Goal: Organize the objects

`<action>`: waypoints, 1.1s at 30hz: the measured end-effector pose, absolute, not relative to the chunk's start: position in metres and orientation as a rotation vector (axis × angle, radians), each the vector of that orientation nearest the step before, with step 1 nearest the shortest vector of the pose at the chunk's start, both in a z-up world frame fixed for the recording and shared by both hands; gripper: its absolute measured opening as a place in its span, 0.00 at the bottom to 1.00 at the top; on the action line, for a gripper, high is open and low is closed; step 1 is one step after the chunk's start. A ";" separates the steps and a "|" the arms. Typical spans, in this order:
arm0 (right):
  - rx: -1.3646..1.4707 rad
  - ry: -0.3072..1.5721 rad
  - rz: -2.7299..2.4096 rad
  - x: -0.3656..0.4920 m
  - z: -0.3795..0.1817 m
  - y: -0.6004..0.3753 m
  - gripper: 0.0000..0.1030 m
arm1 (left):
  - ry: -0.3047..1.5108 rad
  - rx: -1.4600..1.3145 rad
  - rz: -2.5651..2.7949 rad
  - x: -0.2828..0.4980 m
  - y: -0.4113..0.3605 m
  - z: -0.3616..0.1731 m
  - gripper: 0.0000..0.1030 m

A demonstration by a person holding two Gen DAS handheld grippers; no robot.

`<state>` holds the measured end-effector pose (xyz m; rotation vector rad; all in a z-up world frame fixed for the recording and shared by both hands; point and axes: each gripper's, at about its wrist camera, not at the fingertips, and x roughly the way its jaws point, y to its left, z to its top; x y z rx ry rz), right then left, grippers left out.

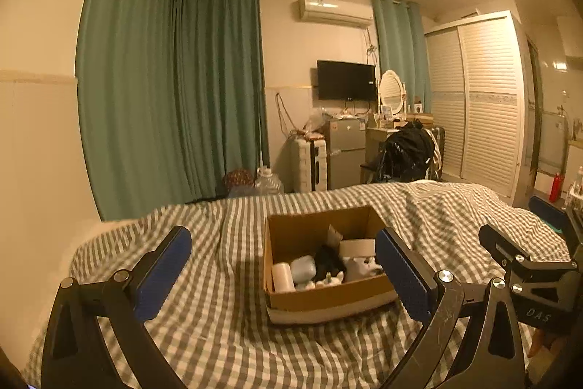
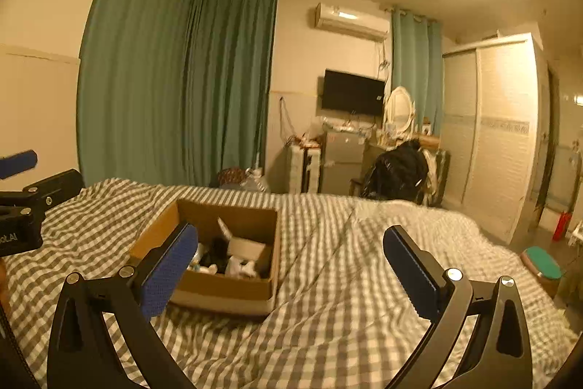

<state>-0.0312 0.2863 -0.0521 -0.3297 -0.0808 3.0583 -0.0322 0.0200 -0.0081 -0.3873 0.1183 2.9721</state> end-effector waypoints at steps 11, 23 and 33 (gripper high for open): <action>-0.367 -0.020 3.057 -0.027 -0.055 0.290 0.99 | 0.102 -0.441 2.970 -0.029 0.018 -0.018 1.00; -0.377 -0.016 3.050 -0.028 -0.056 0.288 0.99 | 0.098 -0.464 2.946 -0.032 0.021 -0.018 1.00; -0.380 -0.016 3.050 -0.028 -0.056 0.287 0.99 | 0.105 -0.468 2.955 -0.032 0.021 -0.020 1.00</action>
